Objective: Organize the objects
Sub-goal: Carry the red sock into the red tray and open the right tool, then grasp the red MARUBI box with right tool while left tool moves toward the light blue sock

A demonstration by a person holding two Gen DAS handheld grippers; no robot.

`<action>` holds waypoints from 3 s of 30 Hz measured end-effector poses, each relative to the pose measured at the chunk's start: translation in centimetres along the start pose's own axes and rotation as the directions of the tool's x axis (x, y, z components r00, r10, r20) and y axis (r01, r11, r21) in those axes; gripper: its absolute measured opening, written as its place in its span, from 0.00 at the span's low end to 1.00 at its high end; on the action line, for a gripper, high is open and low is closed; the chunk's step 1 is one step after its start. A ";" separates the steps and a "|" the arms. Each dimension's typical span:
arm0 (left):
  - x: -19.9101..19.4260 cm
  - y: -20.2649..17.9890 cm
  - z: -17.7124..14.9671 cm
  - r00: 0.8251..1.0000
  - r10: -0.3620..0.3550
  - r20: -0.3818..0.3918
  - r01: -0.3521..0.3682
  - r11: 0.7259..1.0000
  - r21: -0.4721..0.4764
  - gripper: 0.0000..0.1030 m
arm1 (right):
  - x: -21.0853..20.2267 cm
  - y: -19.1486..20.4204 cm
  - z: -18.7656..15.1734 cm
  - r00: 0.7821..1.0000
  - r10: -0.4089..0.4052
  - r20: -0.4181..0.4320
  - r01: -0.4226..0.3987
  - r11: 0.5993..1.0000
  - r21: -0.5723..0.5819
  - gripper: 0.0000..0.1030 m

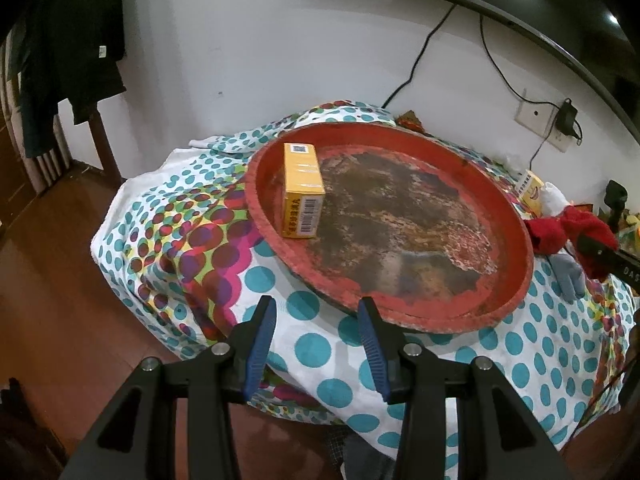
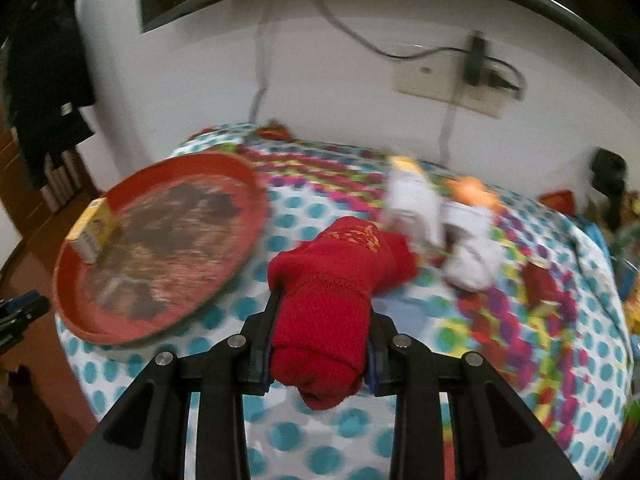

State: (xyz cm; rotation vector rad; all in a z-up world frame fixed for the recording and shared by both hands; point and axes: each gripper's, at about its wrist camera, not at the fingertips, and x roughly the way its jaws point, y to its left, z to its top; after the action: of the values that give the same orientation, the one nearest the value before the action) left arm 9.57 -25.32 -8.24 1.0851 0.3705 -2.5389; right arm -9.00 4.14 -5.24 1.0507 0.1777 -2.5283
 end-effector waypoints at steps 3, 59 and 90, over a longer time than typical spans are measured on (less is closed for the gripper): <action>0.1 0.5 0.1 1.000 0.000 -0.006 0.000 1.000 -0.016 0.42 | 0.5 2.4 0.7 0.999 0.045 -0.009 -0.045 0.998 -0.048 0.29; -0.2 -3.2 -0.8 1.000 0.006 0.020 -0.008 0.994 0.108 0.42 | 1.6 -5.4 -0.2 0.994 -0.112 -0.010 0.112 0.985 0.132 0.71; -1.7 -19.8 -1.7 0.971 -0.241 -0.001 0.212 0.853 0.476 0.42 | 9.2 -20.1 -1.1 0.963 -0.235 -0.132 0.261 0.936 0.237 0.35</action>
State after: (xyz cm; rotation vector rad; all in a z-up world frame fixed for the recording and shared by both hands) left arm 3.46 -6.44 -6.14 1.1825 -0.1692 -2.9595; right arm -22.33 19.88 -13.17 1.3317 0.0155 -2.7804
